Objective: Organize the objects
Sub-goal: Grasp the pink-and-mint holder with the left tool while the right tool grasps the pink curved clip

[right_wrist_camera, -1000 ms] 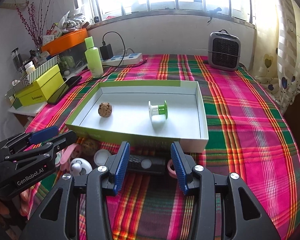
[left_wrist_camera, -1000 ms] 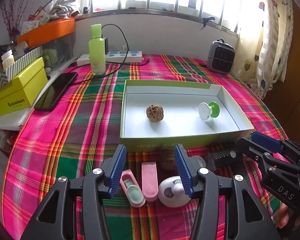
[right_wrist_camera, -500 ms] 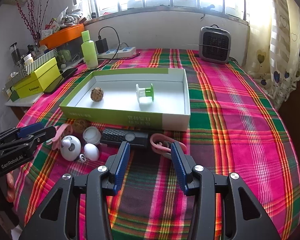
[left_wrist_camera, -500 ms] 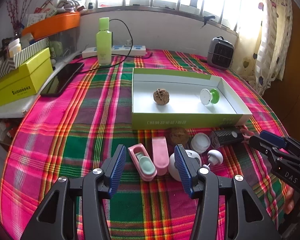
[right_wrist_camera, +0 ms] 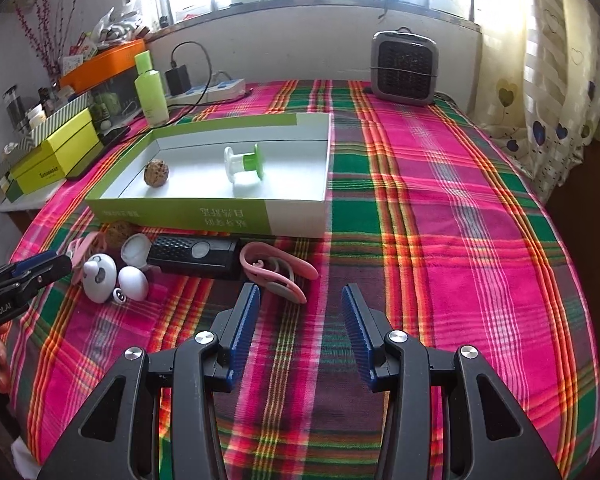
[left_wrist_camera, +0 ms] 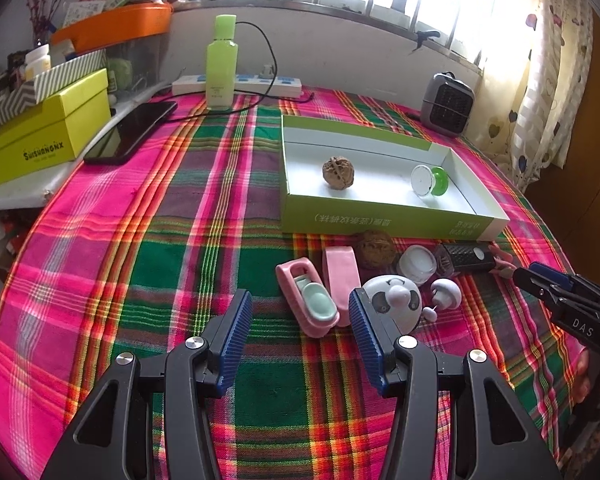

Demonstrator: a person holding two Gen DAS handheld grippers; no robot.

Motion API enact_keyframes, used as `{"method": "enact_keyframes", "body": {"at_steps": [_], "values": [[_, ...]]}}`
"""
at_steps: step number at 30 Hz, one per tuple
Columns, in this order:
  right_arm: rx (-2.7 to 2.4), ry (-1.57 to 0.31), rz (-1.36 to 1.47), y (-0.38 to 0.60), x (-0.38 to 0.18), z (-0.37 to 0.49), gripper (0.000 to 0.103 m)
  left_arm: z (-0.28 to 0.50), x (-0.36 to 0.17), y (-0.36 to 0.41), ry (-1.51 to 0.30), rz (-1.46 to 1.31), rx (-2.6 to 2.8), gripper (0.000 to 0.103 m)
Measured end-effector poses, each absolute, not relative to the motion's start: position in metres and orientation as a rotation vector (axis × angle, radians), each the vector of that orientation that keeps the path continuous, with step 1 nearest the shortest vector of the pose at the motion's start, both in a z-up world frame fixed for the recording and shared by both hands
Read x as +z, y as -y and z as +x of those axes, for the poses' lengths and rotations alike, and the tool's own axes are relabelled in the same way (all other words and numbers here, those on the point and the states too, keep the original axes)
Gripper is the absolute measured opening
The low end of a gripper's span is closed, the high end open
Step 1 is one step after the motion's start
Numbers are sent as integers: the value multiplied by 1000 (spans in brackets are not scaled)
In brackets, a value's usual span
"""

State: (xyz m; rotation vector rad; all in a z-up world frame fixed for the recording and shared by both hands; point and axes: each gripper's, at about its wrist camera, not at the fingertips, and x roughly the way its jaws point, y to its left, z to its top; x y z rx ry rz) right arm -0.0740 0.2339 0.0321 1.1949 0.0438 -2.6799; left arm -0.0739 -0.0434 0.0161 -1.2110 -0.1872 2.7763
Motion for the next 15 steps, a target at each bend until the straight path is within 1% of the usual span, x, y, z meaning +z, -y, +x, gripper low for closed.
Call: {"method": "enact_keyframes", "body": {"at_steps": [2,8,15], "values": [[-2660,-72,1206,-233,30,-79,44,-73,16,45,196,-1210,2771,49],[-2598,-80,1222,-234,25,-90,44,-72,16,47,208,-1213,2757,49],[-2547,-188,1223,-225,22,-98,44,-74,13,46,198,-1234,2751,49]]}}
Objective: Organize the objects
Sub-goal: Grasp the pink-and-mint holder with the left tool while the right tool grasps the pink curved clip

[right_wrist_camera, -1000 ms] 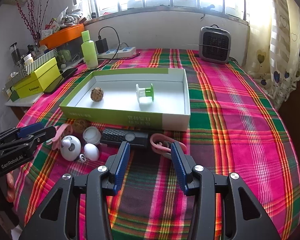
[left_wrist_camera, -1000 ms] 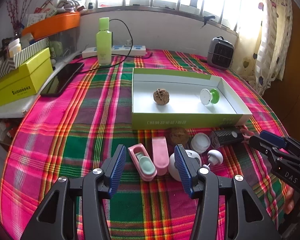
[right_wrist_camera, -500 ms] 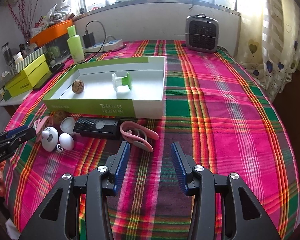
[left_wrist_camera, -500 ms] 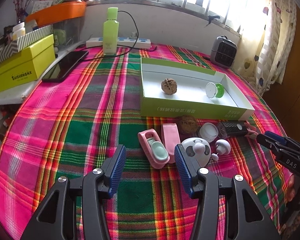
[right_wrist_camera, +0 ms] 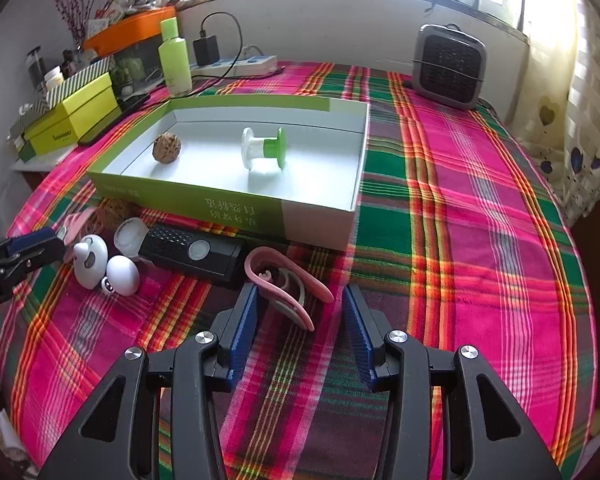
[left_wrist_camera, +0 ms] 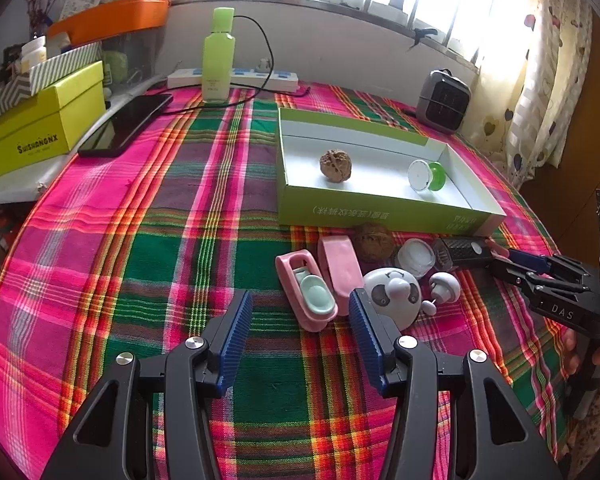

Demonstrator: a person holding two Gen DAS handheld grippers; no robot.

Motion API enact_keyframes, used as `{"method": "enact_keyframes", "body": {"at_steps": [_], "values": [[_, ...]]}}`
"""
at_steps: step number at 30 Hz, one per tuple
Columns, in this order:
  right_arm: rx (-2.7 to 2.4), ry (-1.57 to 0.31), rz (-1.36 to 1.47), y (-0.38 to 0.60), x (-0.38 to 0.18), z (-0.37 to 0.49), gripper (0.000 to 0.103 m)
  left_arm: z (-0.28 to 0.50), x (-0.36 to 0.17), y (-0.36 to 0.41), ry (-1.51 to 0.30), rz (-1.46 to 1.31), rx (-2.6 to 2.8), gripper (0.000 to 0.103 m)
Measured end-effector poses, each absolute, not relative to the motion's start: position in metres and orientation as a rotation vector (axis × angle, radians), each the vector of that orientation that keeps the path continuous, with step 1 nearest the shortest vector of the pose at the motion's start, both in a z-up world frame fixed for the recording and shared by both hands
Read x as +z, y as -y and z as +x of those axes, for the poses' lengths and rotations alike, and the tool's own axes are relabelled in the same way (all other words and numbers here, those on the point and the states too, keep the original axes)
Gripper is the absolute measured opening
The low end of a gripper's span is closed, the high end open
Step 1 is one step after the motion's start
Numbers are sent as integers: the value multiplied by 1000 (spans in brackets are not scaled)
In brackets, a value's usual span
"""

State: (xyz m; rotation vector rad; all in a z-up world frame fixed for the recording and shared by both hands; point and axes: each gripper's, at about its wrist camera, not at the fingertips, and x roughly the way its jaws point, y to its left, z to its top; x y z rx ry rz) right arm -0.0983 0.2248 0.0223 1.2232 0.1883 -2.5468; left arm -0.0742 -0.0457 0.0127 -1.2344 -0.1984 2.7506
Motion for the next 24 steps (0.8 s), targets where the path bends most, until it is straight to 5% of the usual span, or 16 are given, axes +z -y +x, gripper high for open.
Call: {"method": "enact_keyframes", "body": {"at_steps": [24], "values": [[-2496,-276,1210,-216,22,-97,44,-90,7,63,169,-1295,2799,49]]}}
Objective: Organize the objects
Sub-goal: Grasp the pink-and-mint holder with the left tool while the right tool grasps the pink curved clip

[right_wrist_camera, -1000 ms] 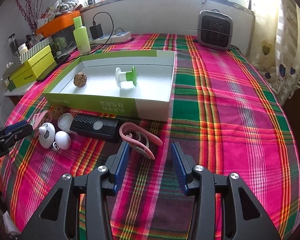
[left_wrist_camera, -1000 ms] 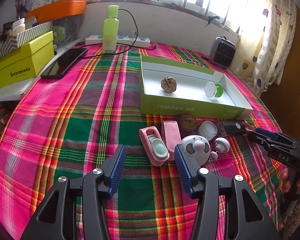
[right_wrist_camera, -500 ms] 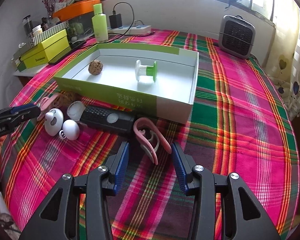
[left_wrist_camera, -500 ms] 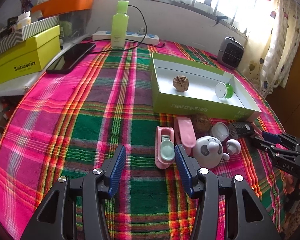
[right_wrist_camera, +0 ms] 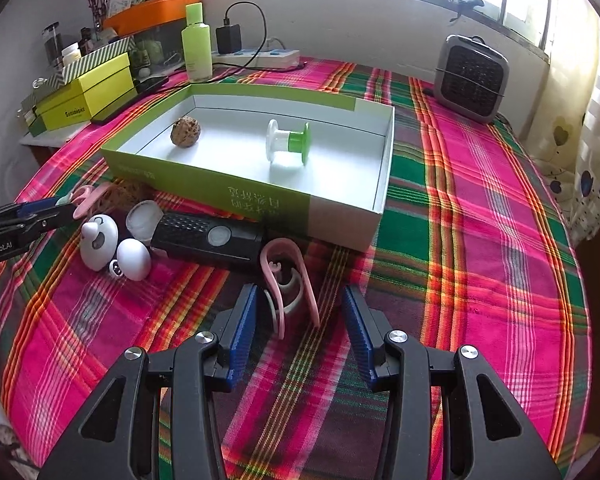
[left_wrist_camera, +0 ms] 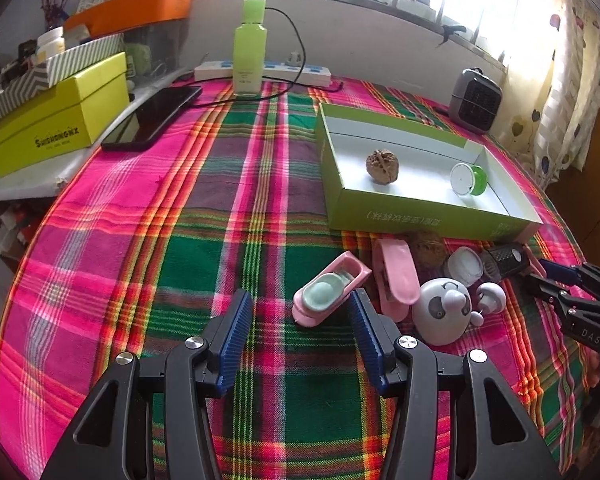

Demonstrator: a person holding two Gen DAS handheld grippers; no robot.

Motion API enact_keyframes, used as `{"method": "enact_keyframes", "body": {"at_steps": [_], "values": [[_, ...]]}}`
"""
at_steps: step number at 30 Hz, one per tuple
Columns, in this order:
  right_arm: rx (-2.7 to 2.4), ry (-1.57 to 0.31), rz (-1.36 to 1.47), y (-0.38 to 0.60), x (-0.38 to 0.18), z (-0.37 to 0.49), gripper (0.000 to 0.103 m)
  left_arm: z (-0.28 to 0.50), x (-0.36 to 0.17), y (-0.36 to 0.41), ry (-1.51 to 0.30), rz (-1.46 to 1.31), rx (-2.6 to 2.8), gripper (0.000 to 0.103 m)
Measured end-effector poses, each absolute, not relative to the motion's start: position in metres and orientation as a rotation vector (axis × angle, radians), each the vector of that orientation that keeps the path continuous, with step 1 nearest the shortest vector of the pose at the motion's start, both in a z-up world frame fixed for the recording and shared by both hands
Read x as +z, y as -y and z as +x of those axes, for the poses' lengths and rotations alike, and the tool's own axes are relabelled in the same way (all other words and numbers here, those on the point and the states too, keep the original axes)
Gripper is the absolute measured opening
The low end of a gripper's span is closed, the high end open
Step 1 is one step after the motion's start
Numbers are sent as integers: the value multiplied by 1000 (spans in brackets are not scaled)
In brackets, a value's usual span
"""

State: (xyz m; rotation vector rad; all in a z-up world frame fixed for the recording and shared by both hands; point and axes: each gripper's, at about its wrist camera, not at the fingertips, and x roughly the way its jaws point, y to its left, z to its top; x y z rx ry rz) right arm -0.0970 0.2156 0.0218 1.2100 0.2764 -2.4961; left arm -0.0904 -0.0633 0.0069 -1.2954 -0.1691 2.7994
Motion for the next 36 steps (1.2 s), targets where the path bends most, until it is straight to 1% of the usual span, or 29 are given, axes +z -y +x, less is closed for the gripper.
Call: {"method": "enact_keyframes", "body": {"at_steps": [8,14,19,23,25,28,31,33,36], "values": [[-2479,-281,1199,-213,22,-102,44,-103,6,57,58,-1310,2772,50],[-2487,-276,1200,-211,22,-105,44,-111,7,58,63,-1308,2766,50],[-2492,-254,1206,-214,22,-106,44,-113,7,64,113,-1297,2761,49],[-2493,-241,1207,-217,22,-106,43,-115,7,66,121,-1299,2772,42],[-2501,-232,1208,-218,23,-106,35,-116,7,67,124,-1301,2779,39],[-2507,-214,1211,-221,23,-107,32,-116,7,69,133,-1302,2784,36],[-2512,-225,1211,-219,24,-107,30,-117,7,69,137,-1302,2788,33],[-2511,-227,1209,-218,24,-107,29,-117,7,71,141,-1305,2795,29],[-2515,-226,1210,-219,24,-107,27,-117,7,72,148,-1307,2801,26]]}}
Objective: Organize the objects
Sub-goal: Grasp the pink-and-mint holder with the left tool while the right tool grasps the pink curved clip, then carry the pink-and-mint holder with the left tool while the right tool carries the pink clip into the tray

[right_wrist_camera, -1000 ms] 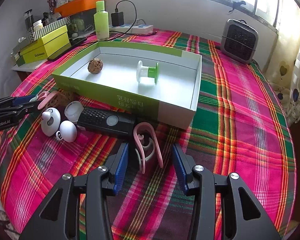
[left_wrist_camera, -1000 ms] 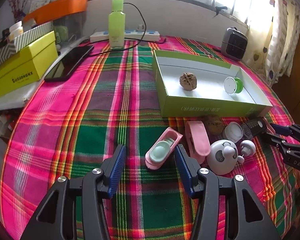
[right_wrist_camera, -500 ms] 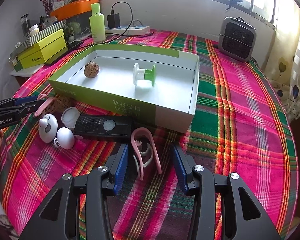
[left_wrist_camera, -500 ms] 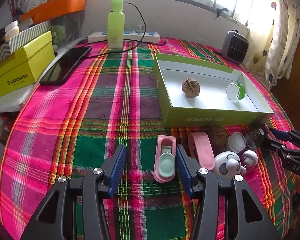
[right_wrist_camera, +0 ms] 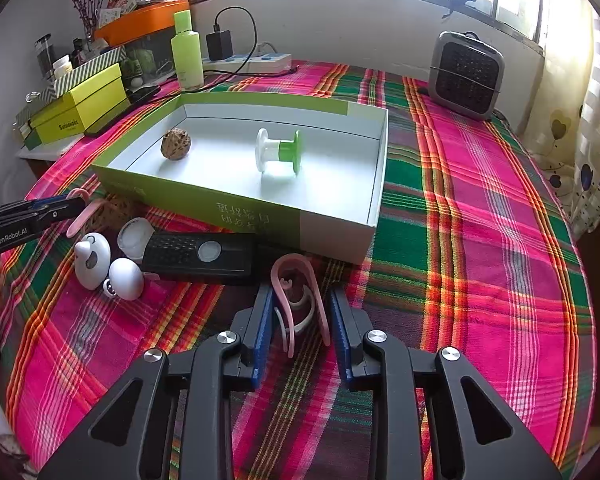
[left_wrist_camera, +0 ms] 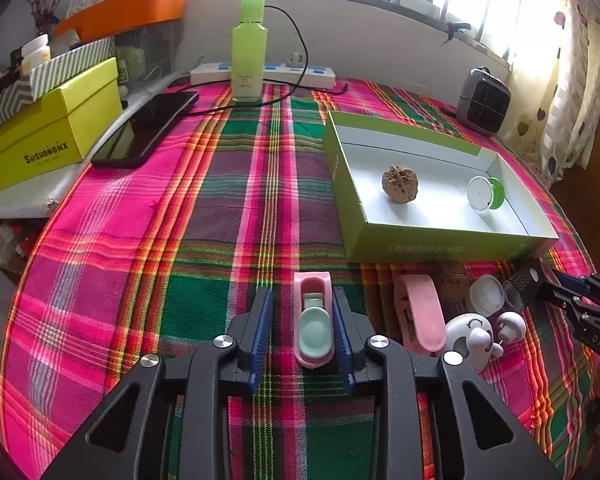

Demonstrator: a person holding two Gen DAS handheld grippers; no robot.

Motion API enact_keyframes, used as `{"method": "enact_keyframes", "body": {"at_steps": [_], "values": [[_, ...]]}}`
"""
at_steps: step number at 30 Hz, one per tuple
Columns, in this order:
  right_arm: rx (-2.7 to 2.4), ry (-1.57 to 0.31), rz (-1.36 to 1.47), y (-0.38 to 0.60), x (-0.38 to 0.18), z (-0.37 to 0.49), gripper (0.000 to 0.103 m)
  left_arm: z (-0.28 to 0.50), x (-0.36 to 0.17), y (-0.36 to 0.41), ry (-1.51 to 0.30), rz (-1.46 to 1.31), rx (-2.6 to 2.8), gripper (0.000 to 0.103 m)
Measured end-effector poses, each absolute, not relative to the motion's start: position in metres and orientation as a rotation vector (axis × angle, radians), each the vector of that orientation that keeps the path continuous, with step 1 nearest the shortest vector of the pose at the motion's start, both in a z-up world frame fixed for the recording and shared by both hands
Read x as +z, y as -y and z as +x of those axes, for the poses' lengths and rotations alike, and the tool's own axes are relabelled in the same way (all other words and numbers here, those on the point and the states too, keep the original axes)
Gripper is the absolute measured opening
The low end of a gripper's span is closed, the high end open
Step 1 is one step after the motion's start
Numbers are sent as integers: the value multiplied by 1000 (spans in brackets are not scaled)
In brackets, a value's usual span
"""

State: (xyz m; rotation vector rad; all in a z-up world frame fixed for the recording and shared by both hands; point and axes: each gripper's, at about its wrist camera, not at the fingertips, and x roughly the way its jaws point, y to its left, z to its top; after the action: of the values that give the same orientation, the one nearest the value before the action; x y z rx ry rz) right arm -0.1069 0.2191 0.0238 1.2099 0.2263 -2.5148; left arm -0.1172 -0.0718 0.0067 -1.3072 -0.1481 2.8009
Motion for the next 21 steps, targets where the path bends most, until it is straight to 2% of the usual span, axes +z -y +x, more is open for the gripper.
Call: {"method": "enact_keyframes", "body": {"at_steps": [4,10,21], "values": [[-2516,-223,1211,-219,24,-107,26,-117,7,71,143,-1309,2803,25],[-2515,-197,1213,-221,23,-106,26,-117,7,73,141,-1316,2819,16],[-2533,-179,1213,-220,24,-103,24,-111,11,64,116,-1294,2812,16]]}}
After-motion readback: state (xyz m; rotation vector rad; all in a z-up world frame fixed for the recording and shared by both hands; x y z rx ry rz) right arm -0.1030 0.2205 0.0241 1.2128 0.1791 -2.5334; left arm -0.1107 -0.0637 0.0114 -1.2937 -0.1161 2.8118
